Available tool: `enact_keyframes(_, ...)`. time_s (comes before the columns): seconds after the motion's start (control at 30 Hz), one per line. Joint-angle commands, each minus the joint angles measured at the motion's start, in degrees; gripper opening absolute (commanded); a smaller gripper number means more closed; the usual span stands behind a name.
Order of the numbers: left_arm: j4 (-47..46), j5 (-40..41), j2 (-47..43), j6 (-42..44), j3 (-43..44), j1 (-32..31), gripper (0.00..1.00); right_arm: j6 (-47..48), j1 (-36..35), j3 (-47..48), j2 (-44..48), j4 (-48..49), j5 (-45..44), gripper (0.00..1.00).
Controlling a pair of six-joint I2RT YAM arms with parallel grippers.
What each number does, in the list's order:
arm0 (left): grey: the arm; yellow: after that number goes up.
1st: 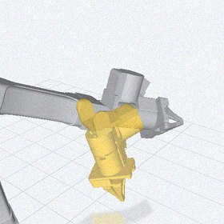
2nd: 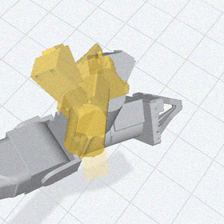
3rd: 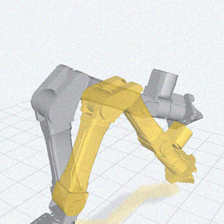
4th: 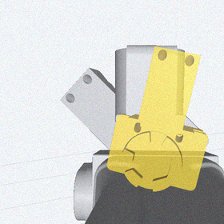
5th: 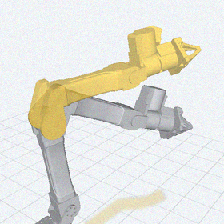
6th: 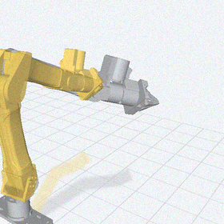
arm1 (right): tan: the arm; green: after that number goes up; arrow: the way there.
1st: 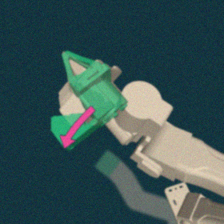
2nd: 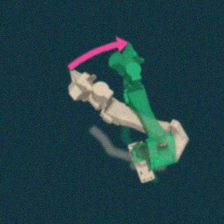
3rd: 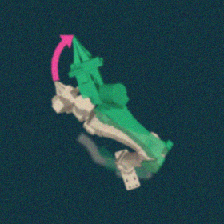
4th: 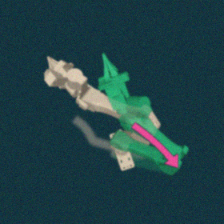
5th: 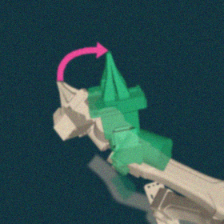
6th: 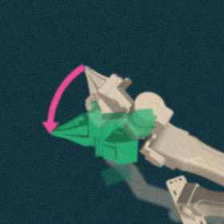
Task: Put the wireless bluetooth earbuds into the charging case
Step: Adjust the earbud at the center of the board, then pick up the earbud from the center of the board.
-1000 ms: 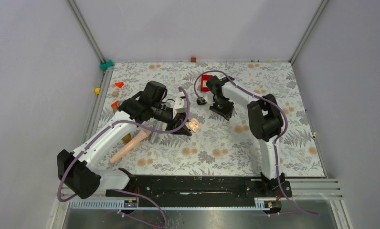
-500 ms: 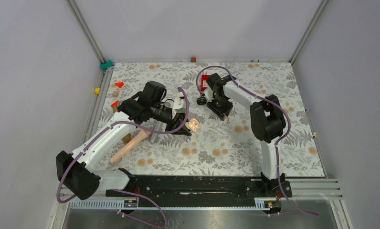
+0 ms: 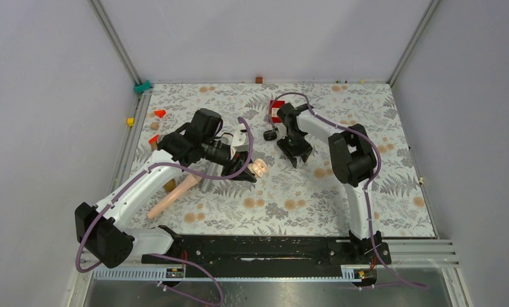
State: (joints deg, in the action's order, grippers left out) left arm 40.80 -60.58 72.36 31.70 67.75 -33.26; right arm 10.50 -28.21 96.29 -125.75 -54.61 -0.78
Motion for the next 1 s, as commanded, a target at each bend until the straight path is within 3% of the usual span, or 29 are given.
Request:
enact_keyframes(0.0, -1.6, -0.1, -1.9, 1.6, -0.3, 0.2, 0.0, -4.2, 2.3, 0.9, -0.2, 0.7, -0.8, 0.55)
enact_keyframes(0.67, -1.6, 0.2, -1.9, 1.4, -0.2, 0.3, 0.0, -9.6, 6.0, -5.0, 9.9, 3.0, 1.1, 0.57)
enact_keyframes(0.97, -1.6, 0.1, -1.9, 1.4, -0.2, 0.2, 0.0, -14.3, 8.6, -1.8, 7.5, 3.0, 0.6, 0.6)
